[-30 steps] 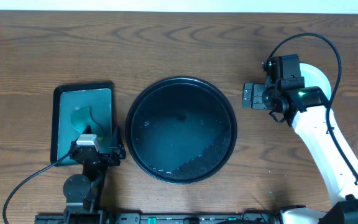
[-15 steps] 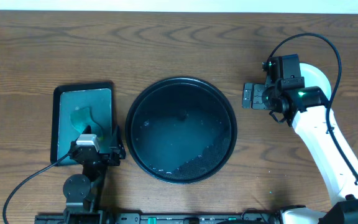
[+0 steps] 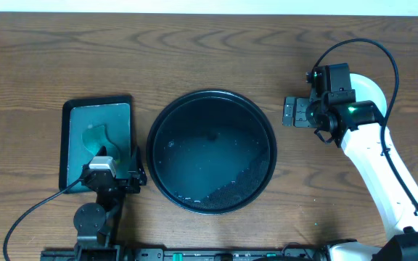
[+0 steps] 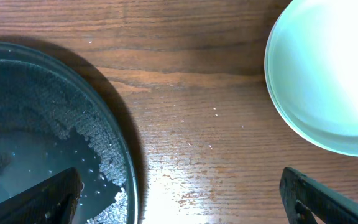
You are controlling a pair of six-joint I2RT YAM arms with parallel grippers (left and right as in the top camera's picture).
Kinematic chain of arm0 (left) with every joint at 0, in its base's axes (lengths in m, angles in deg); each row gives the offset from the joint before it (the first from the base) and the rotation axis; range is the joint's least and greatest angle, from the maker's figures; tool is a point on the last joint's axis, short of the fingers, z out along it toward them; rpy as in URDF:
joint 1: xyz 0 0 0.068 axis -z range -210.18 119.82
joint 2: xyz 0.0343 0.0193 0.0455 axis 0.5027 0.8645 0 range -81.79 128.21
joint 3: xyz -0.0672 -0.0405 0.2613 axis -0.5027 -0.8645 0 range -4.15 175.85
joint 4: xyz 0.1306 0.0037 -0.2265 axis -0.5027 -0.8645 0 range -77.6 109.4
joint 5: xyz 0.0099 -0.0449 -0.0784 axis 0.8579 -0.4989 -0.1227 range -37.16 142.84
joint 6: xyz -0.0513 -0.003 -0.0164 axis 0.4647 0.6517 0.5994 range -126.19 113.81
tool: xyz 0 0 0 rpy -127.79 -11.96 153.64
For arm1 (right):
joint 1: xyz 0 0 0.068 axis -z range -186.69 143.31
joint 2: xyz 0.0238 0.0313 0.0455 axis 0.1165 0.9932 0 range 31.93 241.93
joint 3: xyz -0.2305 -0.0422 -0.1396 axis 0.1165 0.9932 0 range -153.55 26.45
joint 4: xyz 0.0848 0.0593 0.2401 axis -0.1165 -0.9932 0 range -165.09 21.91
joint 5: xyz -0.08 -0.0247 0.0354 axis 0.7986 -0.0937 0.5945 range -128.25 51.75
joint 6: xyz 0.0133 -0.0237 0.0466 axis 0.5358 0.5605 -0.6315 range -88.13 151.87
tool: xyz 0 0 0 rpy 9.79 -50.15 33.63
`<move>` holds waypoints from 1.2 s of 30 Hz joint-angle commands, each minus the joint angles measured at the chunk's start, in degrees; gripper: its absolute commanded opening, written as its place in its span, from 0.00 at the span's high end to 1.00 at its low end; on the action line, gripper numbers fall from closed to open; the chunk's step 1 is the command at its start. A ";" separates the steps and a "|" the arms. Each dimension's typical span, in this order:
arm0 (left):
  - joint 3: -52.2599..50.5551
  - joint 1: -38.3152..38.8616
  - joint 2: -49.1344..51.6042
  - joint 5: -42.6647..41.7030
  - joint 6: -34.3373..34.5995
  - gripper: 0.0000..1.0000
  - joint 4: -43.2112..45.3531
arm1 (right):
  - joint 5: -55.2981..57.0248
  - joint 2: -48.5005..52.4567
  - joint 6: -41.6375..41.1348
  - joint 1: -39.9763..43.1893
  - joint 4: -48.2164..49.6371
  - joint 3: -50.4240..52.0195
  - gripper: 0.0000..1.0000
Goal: Clean dirty plates on tray and stack at the side
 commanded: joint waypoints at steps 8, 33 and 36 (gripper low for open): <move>-0.44 0.28 -0.35 -0.35 -0.96 0.18 -2.73 | 5.99 -12.41 0.98 -4.00 0.28 4.79 0.01; -0.44 0.28 -0.35 -0.35 -0.96 0.18 -2.73 | 5.68 -81.07 -3.10 -4.52 41.27 59.69 0.01; -0.44 0.28 -0.35 -0.35 -0.98 0.18 -2.73 | 5.68 -84.02 -3.10 -4.48 41.77 61.72 0.01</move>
